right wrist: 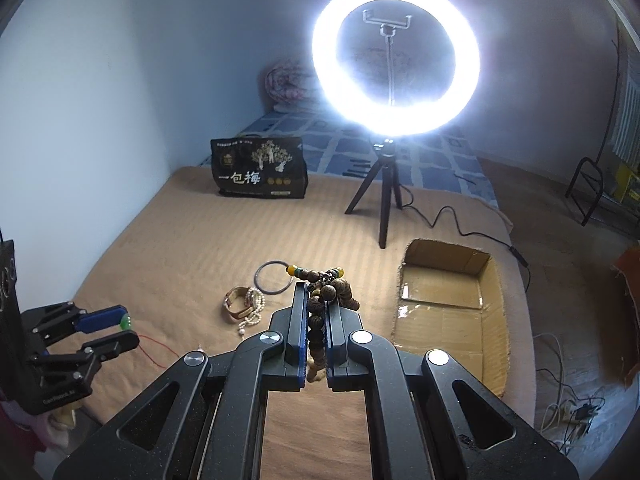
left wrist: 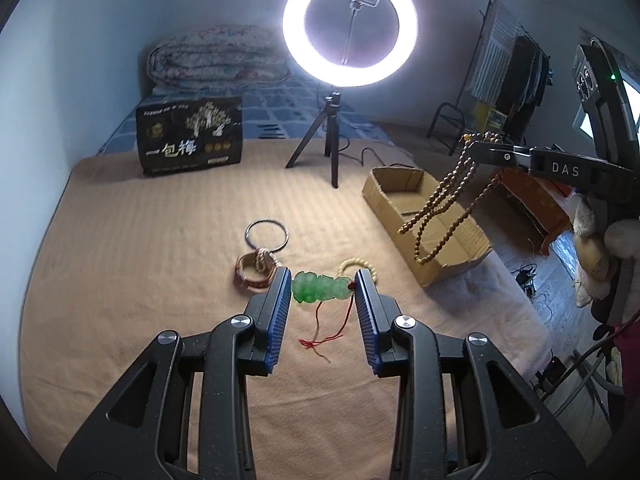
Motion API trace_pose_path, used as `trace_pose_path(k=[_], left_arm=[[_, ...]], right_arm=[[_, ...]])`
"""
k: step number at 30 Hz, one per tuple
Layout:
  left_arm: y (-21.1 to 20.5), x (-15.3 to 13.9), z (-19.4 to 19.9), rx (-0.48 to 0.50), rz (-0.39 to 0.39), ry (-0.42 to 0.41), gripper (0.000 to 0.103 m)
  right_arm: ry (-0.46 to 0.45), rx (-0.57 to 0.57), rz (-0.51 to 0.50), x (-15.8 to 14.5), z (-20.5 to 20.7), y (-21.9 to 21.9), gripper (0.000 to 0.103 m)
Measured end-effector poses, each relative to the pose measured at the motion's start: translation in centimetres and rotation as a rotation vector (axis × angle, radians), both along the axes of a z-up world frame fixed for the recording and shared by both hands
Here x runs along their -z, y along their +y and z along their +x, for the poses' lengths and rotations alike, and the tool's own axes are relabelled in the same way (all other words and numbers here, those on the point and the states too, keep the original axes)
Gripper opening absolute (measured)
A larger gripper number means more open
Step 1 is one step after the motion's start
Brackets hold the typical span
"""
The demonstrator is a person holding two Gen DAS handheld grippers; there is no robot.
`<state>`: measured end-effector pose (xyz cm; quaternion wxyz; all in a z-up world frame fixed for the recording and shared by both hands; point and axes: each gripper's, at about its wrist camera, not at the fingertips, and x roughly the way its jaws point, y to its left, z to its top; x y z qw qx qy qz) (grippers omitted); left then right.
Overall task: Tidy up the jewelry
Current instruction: 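Lift the pendant and bead strand with both tools and carry them over the cardboard box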
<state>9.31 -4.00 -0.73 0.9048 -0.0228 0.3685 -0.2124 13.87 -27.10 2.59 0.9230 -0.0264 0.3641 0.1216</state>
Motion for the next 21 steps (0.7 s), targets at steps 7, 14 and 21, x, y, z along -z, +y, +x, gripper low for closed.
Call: trace_pose_path(k=[7, 14, 21], left_arm=[[-3.0, -1.2, 0.9, 0.051, 0.002, -0.029, 0.033], [-7.1, -1.7, 2.9, 0.111, -0.011, -0.040, 0.033], [-11.4, -1.8, 5.0, 0.170, -0.014, -0.049, 0.033]], right_arm=[[-0.017, 0.035, 0.007, -0.7, -0.2, -2.7, 0.005], [-0.026, 0.089, -0.006, -0.7, 0.2, -6.0, 0.005], [-0.025, 0.142, -0.020, -0.2, 1.4, -9.3, 0.005]])
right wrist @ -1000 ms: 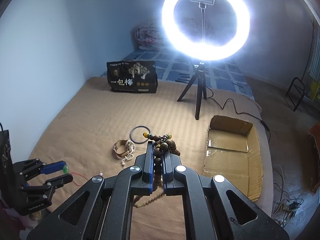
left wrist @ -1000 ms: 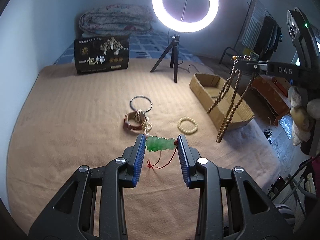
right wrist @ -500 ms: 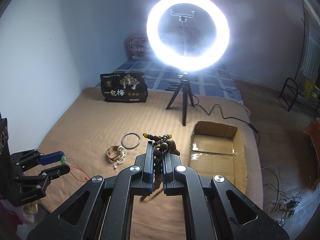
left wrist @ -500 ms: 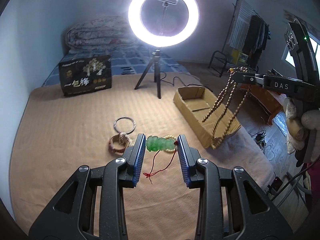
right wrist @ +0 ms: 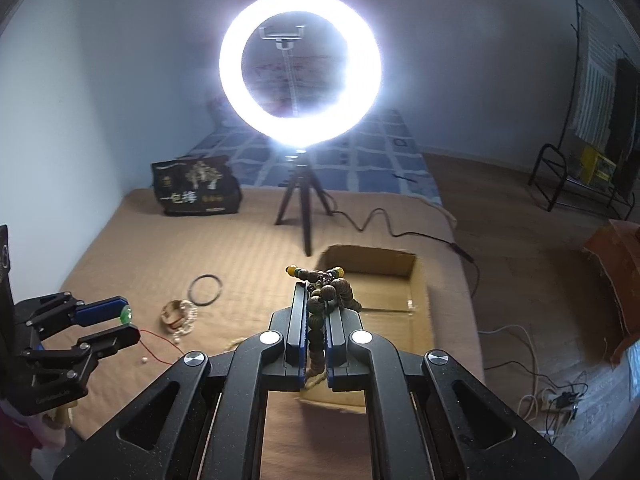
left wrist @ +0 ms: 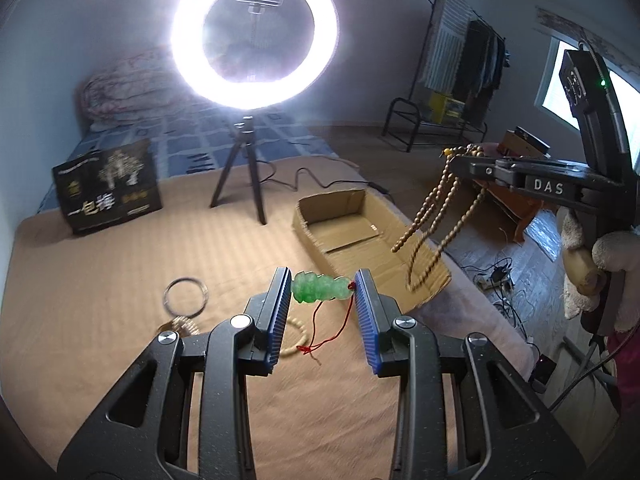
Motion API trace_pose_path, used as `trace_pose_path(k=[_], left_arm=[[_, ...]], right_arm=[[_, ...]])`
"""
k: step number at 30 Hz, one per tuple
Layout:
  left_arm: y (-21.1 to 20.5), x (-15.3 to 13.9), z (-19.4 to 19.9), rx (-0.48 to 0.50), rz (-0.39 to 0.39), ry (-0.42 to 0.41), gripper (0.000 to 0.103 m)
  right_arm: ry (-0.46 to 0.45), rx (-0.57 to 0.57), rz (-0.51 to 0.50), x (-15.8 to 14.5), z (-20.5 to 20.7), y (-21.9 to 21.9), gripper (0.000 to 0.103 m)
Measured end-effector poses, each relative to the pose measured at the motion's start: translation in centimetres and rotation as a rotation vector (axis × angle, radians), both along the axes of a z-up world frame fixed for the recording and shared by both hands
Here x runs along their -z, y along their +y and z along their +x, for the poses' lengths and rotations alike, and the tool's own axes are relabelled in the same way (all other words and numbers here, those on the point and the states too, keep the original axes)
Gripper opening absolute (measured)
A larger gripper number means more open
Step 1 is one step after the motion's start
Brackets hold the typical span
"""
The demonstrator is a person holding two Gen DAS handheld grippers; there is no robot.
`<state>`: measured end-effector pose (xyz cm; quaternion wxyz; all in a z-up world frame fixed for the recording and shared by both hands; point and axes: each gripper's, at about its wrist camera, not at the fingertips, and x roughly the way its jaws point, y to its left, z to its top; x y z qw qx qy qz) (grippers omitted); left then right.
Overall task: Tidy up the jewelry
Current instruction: 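Lift the pendant and bead strand with both tools and carry them over the cardboard box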
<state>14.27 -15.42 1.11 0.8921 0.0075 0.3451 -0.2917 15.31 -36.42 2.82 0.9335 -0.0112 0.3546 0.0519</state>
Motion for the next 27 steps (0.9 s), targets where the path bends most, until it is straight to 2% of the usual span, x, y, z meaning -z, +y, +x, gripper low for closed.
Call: trace_pose_path(k=[10, 22, 27], left_arm=[[-5.8, 0.2, 3.0, 0.068, -0.012, -0.005, 0.033], [-10.3, 1.4, 6.3, 0.110, -0.038, 0.029, 0.033], [-11.6, 1.2, 6.9, 0.128, -0.045, 0.014, 0.033]], right_arm=[[0.021, 0.057, -0.011, 1.7, 1.9, -3.8, 0.005], [0.071, 0.083, -0.005, 4.0, 5.2, -5.8, 0.005], [0.096, 0.103, -0.005, 5.4, 6.2, -6.4, 0.005]])
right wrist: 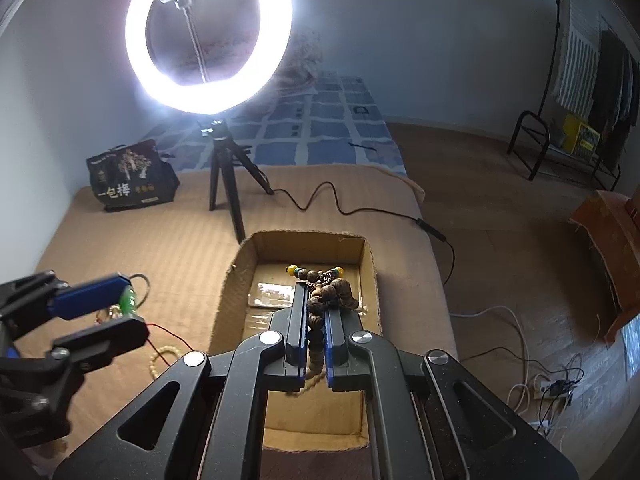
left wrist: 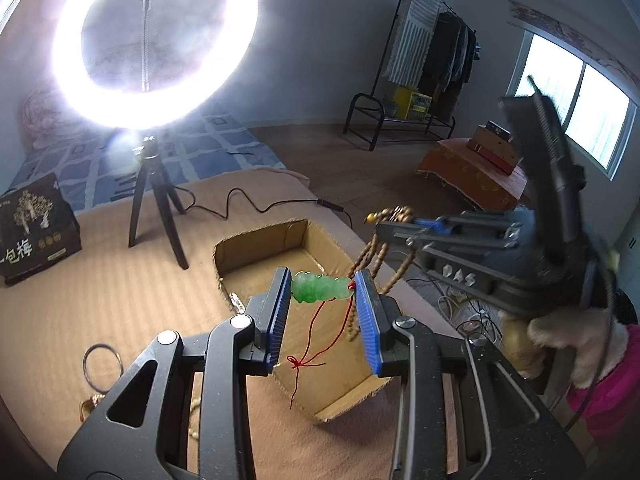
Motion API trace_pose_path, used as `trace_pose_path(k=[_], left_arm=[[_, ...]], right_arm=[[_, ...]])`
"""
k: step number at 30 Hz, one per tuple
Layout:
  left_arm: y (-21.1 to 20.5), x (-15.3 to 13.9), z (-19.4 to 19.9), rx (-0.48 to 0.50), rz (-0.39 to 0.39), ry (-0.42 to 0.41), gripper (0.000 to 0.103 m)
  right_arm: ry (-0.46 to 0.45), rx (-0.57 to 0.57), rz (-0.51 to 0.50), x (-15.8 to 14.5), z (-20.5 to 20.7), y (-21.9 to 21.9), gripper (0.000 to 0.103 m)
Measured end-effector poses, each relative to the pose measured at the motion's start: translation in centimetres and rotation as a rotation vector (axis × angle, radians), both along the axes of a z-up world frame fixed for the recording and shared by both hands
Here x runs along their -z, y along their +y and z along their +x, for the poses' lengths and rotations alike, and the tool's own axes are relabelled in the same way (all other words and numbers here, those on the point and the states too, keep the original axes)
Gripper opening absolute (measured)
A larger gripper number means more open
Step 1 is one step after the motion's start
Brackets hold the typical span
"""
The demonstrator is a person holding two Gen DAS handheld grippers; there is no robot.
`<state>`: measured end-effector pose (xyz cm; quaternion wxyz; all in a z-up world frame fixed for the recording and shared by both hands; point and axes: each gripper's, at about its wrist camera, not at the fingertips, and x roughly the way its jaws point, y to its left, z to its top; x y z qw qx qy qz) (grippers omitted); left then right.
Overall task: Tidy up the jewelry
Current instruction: 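Lift the pendant and bead strand with both tools and carry them over the cardboard box, then open the right tool to drop the beads while the left tool releases the pendant into the box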
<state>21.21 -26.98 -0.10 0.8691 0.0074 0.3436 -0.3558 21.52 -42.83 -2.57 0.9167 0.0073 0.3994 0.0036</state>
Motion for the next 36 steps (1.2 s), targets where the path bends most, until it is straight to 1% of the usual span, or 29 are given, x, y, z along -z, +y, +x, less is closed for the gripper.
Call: trace_pose_path(k=[2, 6, 11, 14, 17, 21, 27, 36], left_arm=[[-0.4, 0.4, 0.3, 0.002, 0.002, 0.006, 0.033], [-1.1, 1.5, 1.2, 0.009, 0.000, 0.047, 0.033], [-1.9, 1.4, 2.1, 0.011, -0.001, 0.037, 0.033], [-2.4, 1.9, 2.5, 0.013, 0.011, 0.036, 0.033], [-2.7, 2.9, 3.1, 0.010, 0.018, 0.055, 0.033], [-3.2, 5.3, 3.6, 0.014, 0.055, 0.090, 0.033], [-3.1, 7.9, 3.9, 0.003, 0.098, 0.124, 0.033], [-2.8, 9.8, 3.5, 0.001, 0.146, 0.154, 0.033]], right_arm=[[0.011, 0.005, 0.004, 0.6, 0.3, -0.3, 0.005], [0.036, 0.017, 0.008, 2.0, 1.0, -0.9, 0.005], [0.063, 0.028, 0.018, 3.7, 1.4, -1.4, 0.005], [0.070, 0.036, 0.020, 4.5, 1.6, -1.6, 0.005], [0.081, 0.043, 0.027, 5.2, 1.9, -2.0, 0.005], [0.095, 0.047, 0.037, 6.0, 2.3, -2.2, 0.005], [0.120, 0.040, 0.051, 7.3, 2.3, -2.1, 0.005], [0.158, 0.039, 0.064, 8.7, 2.0, -1.8, 0.005]])
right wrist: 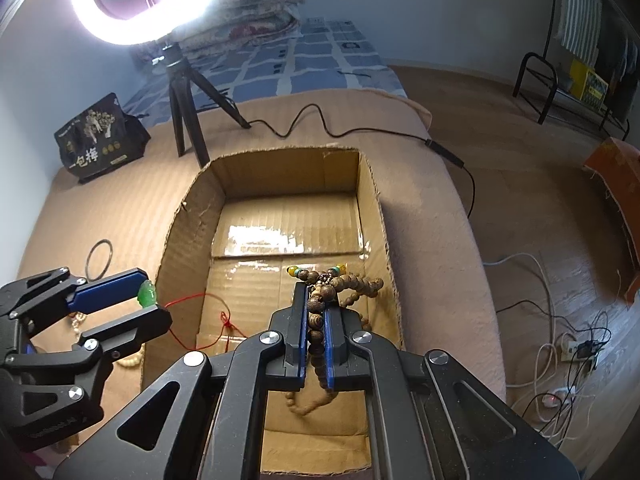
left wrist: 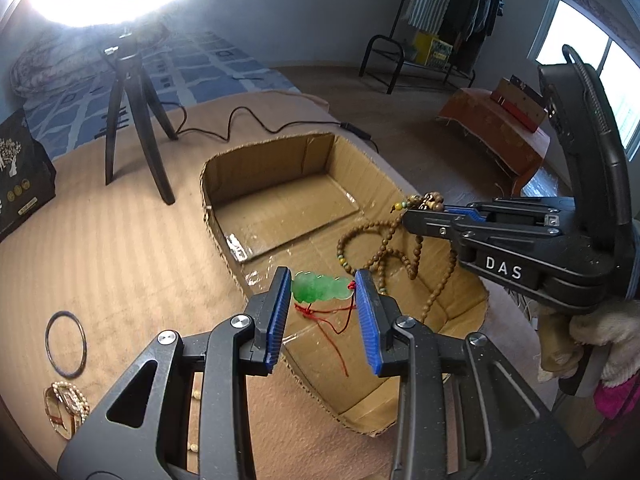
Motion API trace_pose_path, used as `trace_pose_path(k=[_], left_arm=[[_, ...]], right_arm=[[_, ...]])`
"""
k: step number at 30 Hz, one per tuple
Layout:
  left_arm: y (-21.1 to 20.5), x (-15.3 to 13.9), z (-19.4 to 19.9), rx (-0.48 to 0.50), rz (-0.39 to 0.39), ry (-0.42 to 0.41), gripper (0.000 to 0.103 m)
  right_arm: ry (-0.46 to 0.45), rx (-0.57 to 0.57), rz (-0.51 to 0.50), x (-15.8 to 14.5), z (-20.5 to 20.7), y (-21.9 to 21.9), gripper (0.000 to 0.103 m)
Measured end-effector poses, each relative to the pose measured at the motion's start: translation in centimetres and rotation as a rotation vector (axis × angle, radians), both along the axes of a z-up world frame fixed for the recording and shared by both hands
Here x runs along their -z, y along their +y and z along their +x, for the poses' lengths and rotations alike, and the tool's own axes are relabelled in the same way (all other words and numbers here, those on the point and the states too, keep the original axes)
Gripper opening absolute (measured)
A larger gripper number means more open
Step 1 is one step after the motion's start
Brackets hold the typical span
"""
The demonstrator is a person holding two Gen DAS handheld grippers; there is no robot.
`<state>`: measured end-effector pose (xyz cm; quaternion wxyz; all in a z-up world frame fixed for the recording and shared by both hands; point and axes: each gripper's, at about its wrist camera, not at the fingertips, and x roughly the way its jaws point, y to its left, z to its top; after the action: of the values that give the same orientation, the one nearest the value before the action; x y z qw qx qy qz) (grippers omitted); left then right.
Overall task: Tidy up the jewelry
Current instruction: 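Open the right tool to drop the beads while the left tool releases the pendant into the box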
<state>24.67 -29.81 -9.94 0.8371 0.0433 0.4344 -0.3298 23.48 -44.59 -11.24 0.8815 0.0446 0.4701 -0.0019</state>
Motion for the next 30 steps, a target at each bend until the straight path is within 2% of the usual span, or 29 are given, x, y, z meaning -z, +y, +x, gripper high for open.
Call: trace_pose_path(k=[6, 8, 10, 11, 18, 23, 30], left_arm=[[0.1, 0.3, -0.5, 0.012, 0.021, 0.010, 0.033], [0.1, 0.3, -0.6, 0.013, 0.025, 0.018, 0.033], [0.1, 0.2, -0.8, 0.014, 0.030, 0.021, 0.034], [0.1, 0.2, -0.9, 0.015, 0.031, 0.023, 0.036], [0.5, -0.5, -1.8, 0.019, 0.030, 0.009, 0.038], [1.1, -1.4, -2.4, 0.008, 0.019, -0.003, 0.038], [3.0, -2.6, -3.3, -0.016, 0.006, -0.022, 0.038]], right_arm=[[0.008, 0.001, -0.015, -0.2, -0.3, 0.4, 0.006], [0.005, 0.007, -0.014, -0.4, -0.4, 0.4, 0.018], [-0.007, 0.011, -0.015, -0.7, -0.6, 0.5, 0.046], [-0.018, 0.011, -0.016, -0.9, -0.8, 0.6, 0.049], [-0.042, 0.020, -0.039, -2.0, -1.6, 0.8, 0.049], [-0.052, 0.024, -0.053, -2.6, -2.3, 1.1, 0.058], [-0.068, 0.026, -0.077, -3.4, -3.2, 1.9, 0.058]])
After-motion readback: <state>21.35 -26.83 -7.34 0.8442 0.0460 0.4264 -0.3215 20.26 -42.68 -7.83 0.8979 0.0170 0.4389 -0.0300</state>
